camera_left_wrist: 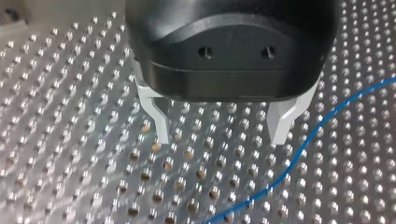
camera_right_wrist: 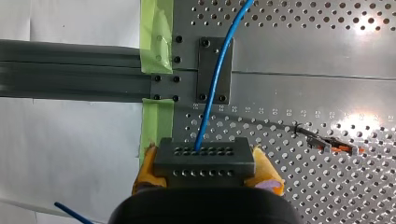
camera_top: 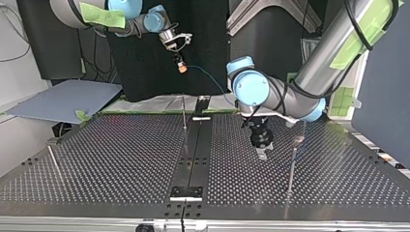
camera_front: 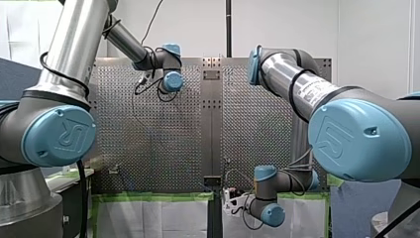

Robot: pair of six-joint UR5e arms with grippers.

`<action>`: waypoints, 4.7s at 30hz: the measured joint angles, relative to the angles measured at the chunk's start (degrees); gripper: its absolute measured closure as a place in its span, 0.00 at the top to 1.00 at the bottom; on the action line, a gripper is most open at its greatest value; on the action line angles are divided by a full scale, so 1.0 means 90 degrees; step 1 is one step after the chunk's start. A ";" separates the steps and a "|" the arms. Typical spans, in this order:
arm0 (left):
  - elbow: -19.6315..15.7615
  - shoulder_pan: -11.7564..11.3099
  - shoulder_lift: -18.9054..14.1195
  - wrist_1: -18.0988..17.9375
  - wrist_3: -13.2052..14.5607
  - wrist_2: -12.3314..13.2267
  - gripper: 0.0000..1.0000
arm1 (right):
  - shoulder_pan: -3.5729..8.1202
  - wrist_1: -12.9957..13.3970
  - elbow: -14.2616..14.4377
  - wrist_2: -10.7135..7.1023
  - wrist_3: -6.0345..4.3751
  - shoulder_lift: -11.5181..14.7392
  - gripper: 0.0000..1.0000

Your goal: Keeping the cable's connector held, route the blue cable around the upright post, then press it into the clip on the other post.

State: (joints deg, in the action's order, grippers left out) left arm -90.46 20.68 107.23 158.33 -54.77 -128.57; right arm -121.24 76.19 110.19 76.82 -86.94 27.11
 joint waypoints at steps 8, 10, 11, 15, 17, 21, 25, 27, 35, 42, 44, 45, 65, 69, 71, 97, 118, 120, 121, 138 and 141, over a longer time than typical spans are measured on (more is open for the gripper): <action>0.0167 -0.0118 0.0317 0.0143 -0.0027 -0.0081 0.99 | -0.0007 -0.0001 0.0002 -0.0005 -0.0001 0.0000 0.00; 0.0184 -0.0143 0.0433 0.0148 -0.0040 -0.0107 0.99 | -0.0006 -0.0004 0.0003 -0.0005 -0.0001 -0.0001 0.00; 0.0189 -0.0158 0.0474 0.0147 -0.0046 -0.0115 0.99 | -0.0005 -0.0006 0.0005 -0.0006 -0.0001 -0.0001 0.00; 0.0197 -0.0227 0.0560 0.0143 -0.0075 -0.0087 0.99 | -0.0008 -0.0006 0.0003 -0.0008 -0.0002 -0.0001 0.00; 0.0197 -0.0257 0.0600 0.0142 -0.0104 -0.0048 0.99 | -0.0009 -0.0003 0.0003 -0.0009 -0.0002 -0.0001 0.00; 0.0199 -0.0298 0.0757 0.0139 -0.0129 -0.0005 0.99 | -0.0010 -0.0004 0.0004 -0.0009 -0.0009 -0.0001 0.00; 0.0199 -0.0309 0.0937 0.0119 -0.0138 0.0043 0.99 | -0.0017 -0.0007 0.0004 -0.0009 -0.0005 -0.0004 0.00; 0.0199 -0.0313 0.0967 0.0110 -0.0141 0.0050 0.99 | -0.0019 -0.0008 0.0003 -0.0008 -0.0004 -0.0005 0.00; 0.0199 -0.0354 0.1039 0.0059 -0.0144 0.0059 0.99 | -0.0032 -0.0013 0.0004 -0.0009 -0.0003 -0.0006 0.00; 0.0199 -0.0392 0.1171 0.0051 -0.0139 0.0042 0.99 | -0.0045 -0.0017 0.0006 -0.0009 -0.0002 -0.0004 0.00; 0.0199 -0.0379 0.1279 0.0054 -0.0137 0.0035 0.99 | -0.0046 -0.0018 0.0006 -0.0009 -0.0002 -0.0004 0.00; 0.0199 -0.0373 0.1328 0.0055 -0.0136 0.0029 0.99 | -0.0047 -0.0017 0.0006 -0.0009 -0.0002 -0.0003 0.00; 0.0199 -0.0371 0.1681 0.0041 -0.0057 -0.0443 0.99 | -0.0057 -0.0027 0.0007 0.0013 -0.0002 -0.0006 0.00; 0.0199 -0.0349 0.1682 0.0078 -0.0056 -0.0546 0.99 | -0.0058 -0.0027 0.0007 0.0018 -0.0003 -0.0008 0.00; 0.0200 -0.0333 0.1697 0.0117 -0.0054 -0.0573 0.99 | -0.0057 -0.0028 0.0007 0.0022 -0.0002 -0.0009 0.00; 0.0199 -0.0055 0.2398 0.0390 0.0031 -0.0700 0.99 | -0.0037 -0.0047 0.0007 0.0114 -0.0003 -0.0018 0.00; 0.0197 0.0103 0.3158 0.0523 -0.0298 -0.0702 0.99 | -0.0035 -0.0046 0.0005 0.0097 0.0000 -0.0018 0.00; 0.0198 0.0116 0.3266 0.0533 -0.0359 -0.0659 0.99 | -0.0033 -0.0042 0.0006 0.0090 -0.0002 -0.0018 0.00; 0.0198 0.0124 0.3334 0.0538 -0.0389 -0.0632 0.99 | -0.0033 -0.0039 0.0006 0.0083 -0.0002 -0.0018 0.00; 0.0197 0.0239 0.3481 0.0572 -0.1155 0.0325 0.99 | -0.0036 0.0048 0.0005 -0.0020 0.0009 -0.0018 0.00; 0.0197 0.0284 0.3483 0.0591 -0.1277 0.0473 0.99 | -0.0024 0.0069 0.0004 -0.0052 0.0010 -0.0018 0.00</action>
State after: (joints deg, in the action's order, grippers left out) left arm -88.69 23.24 138.58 163.65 -66.27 -124.32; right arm -121.46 76.82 110.23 76.35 -86.86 26.95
